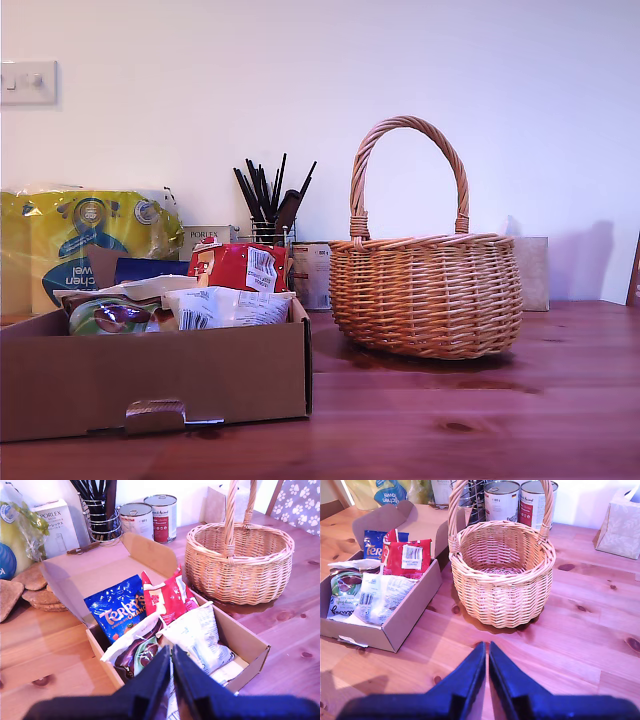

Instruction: Move the bags of Easter eggs from the cardboard box on the left into the woven basket on the right side.

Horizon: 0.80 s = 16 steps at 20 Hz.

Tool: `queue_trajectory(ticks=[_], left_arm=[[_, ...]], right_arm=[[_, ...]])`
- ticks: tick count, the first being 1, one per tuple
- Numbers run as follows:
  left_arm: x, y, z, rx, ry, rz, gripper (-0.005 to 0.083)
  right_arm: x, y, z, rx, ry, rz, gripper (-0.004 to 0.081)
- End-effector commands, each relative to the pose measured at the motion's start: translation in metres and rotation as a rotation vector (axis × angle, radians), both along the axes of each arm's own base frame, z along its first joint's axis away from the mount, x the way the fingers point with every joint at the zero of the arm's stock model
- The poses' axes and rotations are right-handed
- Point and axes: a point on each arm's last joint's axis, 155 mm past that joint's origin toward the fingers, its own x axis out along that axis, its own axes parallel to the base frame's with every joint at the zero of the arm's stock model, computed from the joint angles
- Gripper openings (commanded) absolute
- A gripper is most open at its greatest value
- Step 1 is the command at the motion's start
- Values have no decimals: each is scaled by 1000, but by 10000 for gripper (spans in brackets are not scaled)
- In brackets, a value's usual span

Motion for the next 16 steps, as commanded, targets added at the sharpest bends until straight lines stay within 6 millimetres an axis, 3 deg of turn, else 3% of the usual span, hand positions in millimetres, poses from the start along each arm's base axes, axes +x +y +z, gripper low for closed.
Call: queue_trajectory(ticks=[1, 8, 12, 16], left_arm=[[-2, -4, -8, -4, 21, -22, -21], [-2, -5, -7, -6, 21, -23, -21], [-1, -18, 6, -39, -4, -87, -21], [4, -39, -1, 13, 68, -199, -21]], right_arm=[[-19, 26, 3, 136, 83, 126, -12], [-19, 25, 3, 136, 83, 125, -12], [-18, 27, 5, 139, 79, 133, -12], [-21, 42, -5, 164, 158, 211, -12]])
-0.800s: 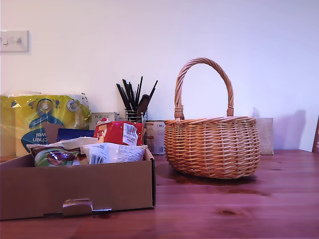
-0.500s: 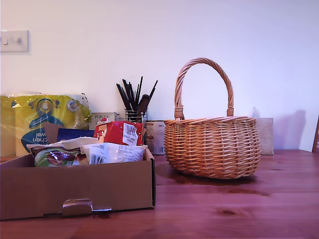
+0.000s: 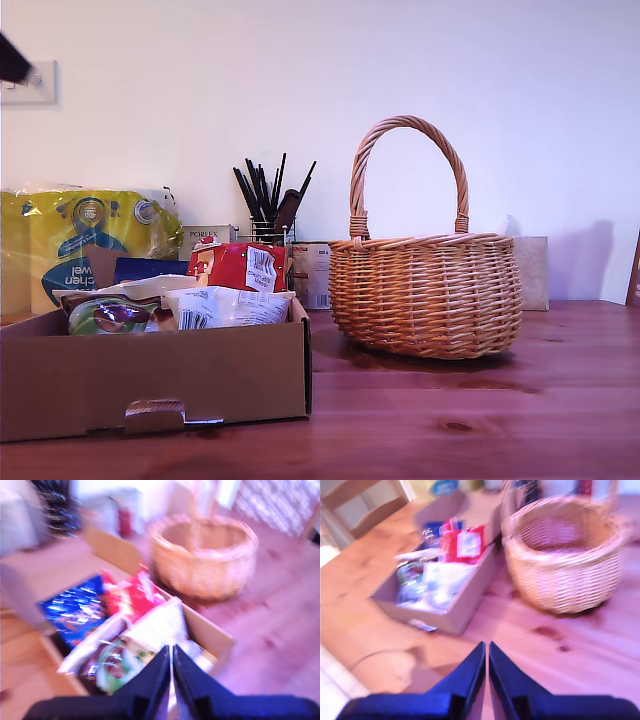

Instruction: Move the bags of Easter eggs from the cardboard box on the left into the woven basket on the right side.

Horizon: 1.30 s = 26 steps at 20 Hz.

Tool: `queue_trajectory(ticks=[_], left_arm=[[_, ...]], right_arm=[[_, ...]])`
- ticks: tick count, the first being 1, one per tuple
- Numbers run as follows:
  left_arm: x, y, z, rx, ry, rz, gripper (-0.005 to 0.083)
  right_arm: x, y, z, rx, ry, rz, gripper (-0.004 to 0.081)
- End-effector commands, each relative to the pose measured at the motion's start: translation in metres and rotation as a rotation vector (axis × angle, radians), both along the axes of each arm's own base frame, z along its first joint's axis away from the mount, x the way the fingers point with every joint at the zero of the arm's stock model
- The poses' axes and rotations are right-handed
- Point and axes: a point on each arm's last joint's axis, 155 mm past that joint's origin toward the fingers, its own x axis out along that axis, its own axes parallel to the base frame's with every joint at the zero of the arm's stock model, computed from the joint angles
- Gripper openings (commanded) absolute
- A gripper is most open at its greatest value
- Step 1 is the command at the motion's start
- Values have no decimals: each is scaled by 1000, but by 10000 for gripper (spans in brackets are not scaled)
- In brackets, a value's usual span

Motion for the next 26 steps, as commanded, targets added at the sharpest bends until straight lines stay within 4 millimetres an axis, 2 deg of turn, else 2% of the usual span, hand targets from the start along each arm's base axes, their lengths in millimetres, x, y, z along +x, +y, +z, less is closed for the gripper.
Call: queue_trajectory(ticks=[1, 5, 8, 9, 10, 12, 13, 15, 20, 26], left_arm=[[5, -9, 1, 55, -26, -67, -21], [24, -31, -20, 254, -74, -261, -21], [48, -41, -38, 343, -70, -323, -11], [56, -44, -43, 372, -78, -343, 27], [63, -47, -46, 393, -82, -359, 129], [81, -54, -50, 411, -97, -366, 485], [90, -54, -55, 438, -101, -365, 591], [102, -54, -69, 485, -75, -370, 614], [123, -62, -91, 530, -32, -407, 614], [130, -66, -133, 563, 95, -446, 614]], right_arm=[[-1, 8, 2, 19, 19, 42, -12], [-4, 22, -4, 53, 83, 120, -12], [-3, 32, 5, 89, 65, 177, -12], [-2, 34, 7, 94, 55, 183, -12], [0, 34, 9, 95, 43, 183, -12], [3, 34, 14, 97, 18, 182, -11], [3, 34, 15, 81, -5, 194, 9], [3, 35, 15, 54, -36, 213, 53], [3, 35, 15, 49, -42, 216, 53], [6, 36, 8, 29, -29, 227, 53]])
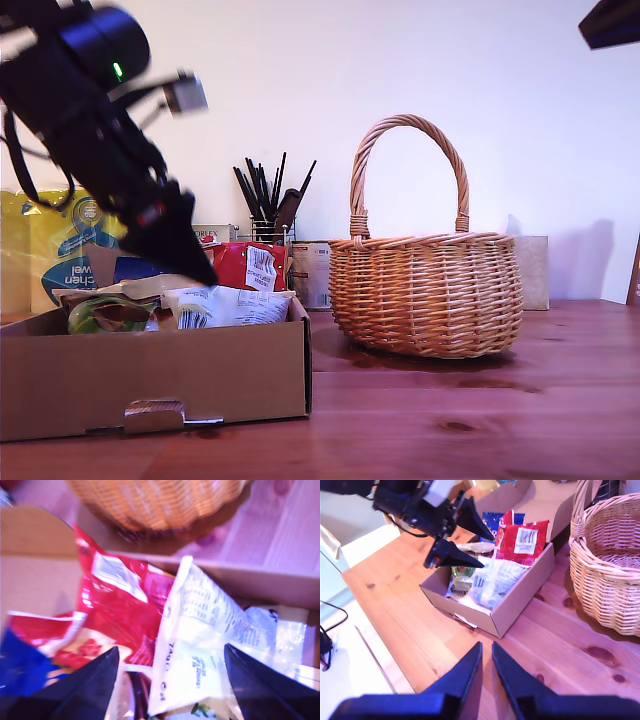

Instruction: Move the bags of Easter eggs from the cardboard box on the left into the woven basket on the right side.

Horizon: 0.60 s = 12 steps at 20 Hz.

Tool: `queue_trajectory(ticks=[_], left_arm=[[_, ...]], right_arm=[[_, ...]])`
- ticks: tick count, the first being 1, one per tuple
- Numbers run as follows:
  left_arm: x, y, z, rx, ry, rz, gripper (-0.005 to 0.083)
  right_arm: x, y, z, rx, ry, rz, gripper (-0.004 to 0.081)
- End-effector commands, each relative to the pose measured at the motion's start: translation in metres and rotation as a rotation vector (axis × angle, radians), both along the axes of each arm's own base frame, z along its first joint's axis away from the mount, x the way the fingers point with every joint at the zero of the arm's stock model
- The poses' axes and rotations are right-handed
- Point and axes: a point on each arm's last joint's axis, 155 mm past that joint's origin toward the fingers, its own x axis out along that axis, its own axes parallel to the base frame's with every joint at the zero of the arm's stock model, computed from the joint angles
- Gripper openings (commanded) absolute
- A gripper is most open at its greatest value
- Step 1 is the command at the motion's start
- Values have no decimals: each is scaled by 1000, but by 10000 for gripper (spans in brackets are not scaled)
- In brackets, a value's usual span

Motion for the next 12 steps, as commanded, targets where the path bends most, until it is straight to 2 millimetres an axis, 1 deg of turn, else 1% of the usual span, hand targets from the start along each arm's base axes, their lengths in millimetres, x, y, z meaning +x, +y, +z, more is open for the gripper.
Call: queue_trajectory(ticks=[1, 3, 5, 6, 8, 9, 10, 11, 12], left_arm=[[-4, -1, -19, 21, 45, -10, 614], [-7, 0, -31, 36, 78, -12, 614], [-15, 2, -45, 55, 131, -15, 614], [-19, 3, -49, 64, 153, -17, 614], [-23, 2, -52, 66, 168, -24, 604], [-25, 0, -52, 60, 176, -32, 579], [-29, -2, -53, 55, 189, -40, 520], [-31, -2, -54, 56, 199, -44, 442], [-33, -2, -54, 60, 204, -46, 344]], right_arm=[[1, 1, 4, -1, -13, 8, 53], [2, 2, 2, -4, -5, 7, 53], [3, 2, 2, -4, -3, 8, 53], [3, 2, 2, -5, -1, 8, 53], [3, 2, 2, -5, -2, 8, 53], [3, 2, 2, -5, -2, 8, 53], [3, 2, 2, -4, -3, 7, 53], [3, 2, 2, -4, -5, 7, 53], [4, 2, 2, -4, -6, 7, 53]])
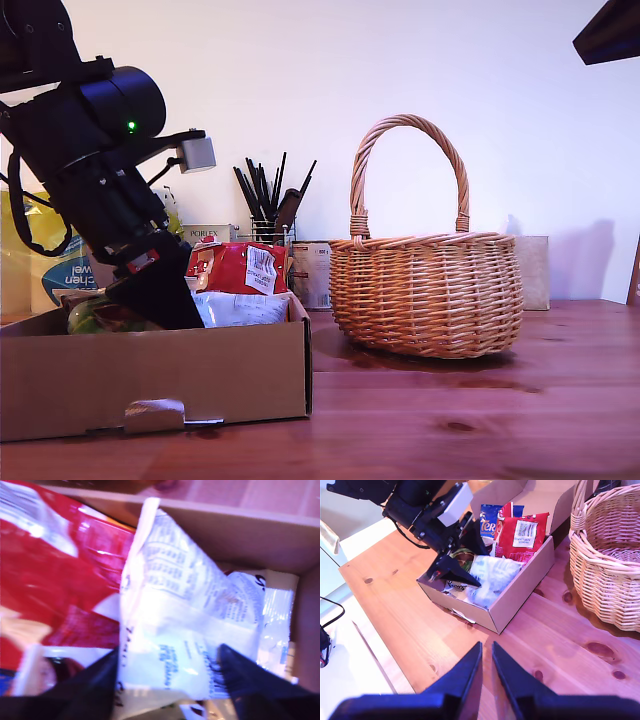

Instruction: Move the bags of Easter eggs from the cardboard box on the left into the woven basket on the right side.

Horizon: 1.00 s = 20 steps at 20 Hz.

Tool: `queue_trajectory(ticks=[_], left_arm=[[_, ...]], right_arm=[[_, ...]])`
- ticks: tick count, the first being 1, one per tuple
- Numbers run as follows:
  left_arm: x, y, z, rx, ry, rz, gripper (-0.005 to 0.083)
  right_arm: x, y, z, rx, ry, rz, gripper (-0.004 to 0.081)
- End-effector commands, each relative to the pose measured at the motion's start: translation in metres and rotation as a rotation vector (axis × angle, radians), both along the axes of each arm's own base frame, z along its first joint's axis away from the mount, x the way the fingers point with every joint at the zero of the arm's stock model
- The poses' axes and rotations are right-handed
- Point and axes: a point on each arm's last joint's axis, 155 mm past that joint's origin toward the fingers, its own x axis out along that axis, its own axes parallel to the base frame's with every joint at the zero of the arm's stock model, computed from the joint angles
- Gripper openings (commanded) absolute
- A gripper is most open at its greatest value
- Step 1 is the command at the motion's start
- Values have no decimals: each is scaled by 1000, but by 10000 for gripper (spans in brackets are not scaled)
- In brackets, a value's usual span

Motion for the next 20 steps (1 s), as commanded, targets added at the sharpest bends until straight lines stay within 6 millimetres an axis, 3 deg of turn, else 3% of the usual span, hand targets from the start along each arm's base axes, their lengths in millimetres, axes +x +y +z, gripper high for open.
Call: queue_trajectory(ticks=[1, 3, 9, 14, 20], left_arm=[[-8, -3, -12, 11, 37, -19, 232], [-6, -4, -10, 8, 28, -19, 111], [7, -9, 12, -2, 6, -18, -21], [11, -16, 52, 8, 33, -28, -22], [9, -58, 117, -160, 26, -108, -22]], right_arm=[[1, 1, 6, 3, -21, 5, 53], [2, 1, 6, 1, -20, 3, 53], [5, -2, 5, -10, -22, -17, 53], [5, -2, 4, -10, -22, -17, 53], [5, -2, 4, -11, -22, -18, 53]])
